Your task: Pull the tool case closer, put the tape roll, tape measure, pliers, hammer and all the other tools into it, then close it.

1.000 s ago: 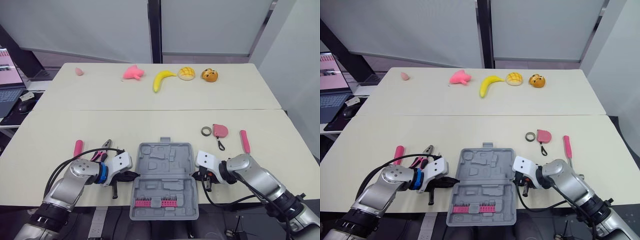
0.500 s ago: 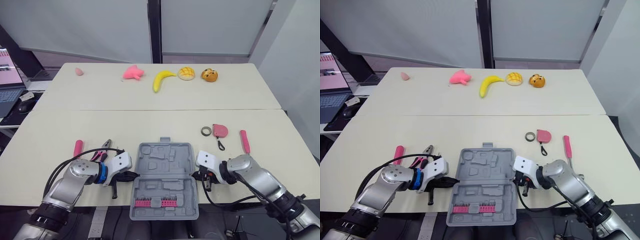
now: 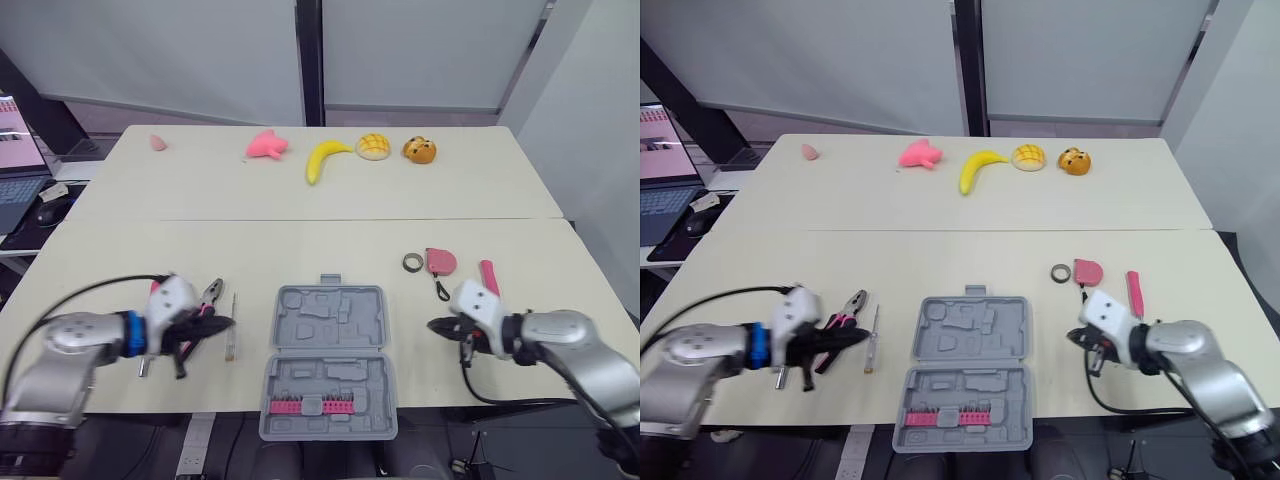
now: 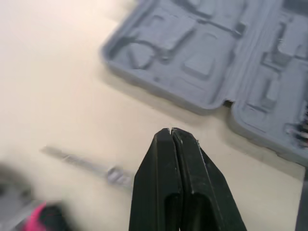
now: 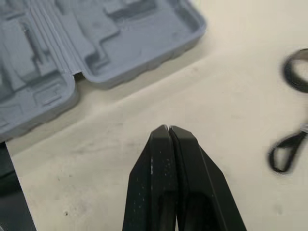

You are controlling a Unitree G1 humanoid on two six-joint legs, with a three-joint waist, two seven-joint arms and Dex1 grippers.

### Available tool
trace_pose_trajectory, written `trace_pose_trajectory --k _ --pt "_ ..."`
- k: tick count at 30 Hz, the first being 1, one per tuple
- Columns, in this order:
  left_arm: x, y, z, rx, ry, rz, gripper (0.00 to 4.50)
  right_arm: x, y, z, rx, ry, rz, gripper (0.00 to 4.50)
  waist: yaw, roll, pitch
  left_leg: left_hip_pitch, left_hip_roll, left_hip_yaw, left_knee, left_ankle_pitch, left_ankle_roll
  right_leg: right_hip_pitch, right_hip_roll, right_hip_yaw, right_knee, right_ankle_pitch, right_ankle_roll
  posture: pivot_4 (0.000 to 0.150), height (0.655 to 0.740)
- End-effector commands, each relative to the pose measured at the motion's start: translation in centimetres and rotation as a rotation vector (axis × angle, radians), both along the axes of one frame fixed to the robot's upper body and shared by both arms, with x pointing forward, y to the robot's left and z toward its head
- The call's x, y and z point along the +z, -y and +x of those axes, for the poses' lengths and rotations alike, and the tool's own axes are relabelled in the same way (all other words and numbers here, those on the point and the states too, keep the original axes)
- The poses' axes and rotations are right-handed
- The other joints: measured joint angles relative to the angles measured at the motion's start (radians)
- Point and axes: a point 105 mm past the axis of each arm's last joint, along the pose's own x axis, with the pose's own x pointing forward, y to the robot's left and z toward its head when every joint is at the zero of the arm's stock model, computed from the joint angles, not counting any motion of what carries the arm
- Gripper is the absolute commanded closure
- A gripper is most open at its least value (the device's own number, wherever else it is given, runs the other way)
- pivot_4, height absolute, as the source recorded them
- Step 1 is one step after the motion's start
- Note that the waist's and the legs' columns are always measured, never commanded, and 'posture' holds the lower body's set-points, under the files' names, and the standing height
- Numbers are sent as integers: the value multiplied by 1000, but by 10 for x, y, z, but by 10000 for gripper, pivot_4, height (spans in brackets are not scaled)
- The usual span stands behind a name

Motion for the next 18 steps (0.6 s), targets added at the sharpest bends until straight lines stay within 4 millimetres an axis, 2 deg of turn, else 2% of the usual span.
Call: trace_pose_trajectory --k 1,2,6,10,12,14,18 --pt "17 -48 -4 211 58 -40 41106 32 28 -1 -69 122 -14 45000 1 0 0 1 0 0 0 0 0 1 0 0 -1 0 0 1500 7255" --pt "18 -60 -9 255 51 -56 39308 36 37 0 -96 142 -22 45000 0 0 0 0 0 0 0 0 0 1 0 0 -2 0 0 1500 7255" --pt "9 -106 -36 424 5 -55 26921 53 64 1 -163 207 -31 36835 -3 0 0 0 0 2 0 0 0 1 0 1 -3 0 0 1500 7255" --pt "-3 -140 -63 572 -48 -56 14363 56 89 -5 -191 210 -93 28468 -1 0 0 0 1 2 -1 0 0 1 0 1 -4 0 -1 1500 7255" --pt "-5 -145 -72 594 -56 -59 7411 59 98 -8 -226 208 -80 24434 0 -1 0 0 1 2 -1 0 0 1 0 1 -4 0 -1 1500 7255" --pt "-7 -141 -75 585 -59 -66 1182 57 104 -12 -246 189 -73 20526 6 -1 -1 0 1 2 -1 0 0 1 0 1 -4 0 -1 1500 7255" --pt "-8 -130 -72 542 -51 -69 0 44 109 -21 -254 126 -73 10919 14 -2 -1 1 1 2 -1 0 0 1 0 0 -4 0 0 1500 7255"
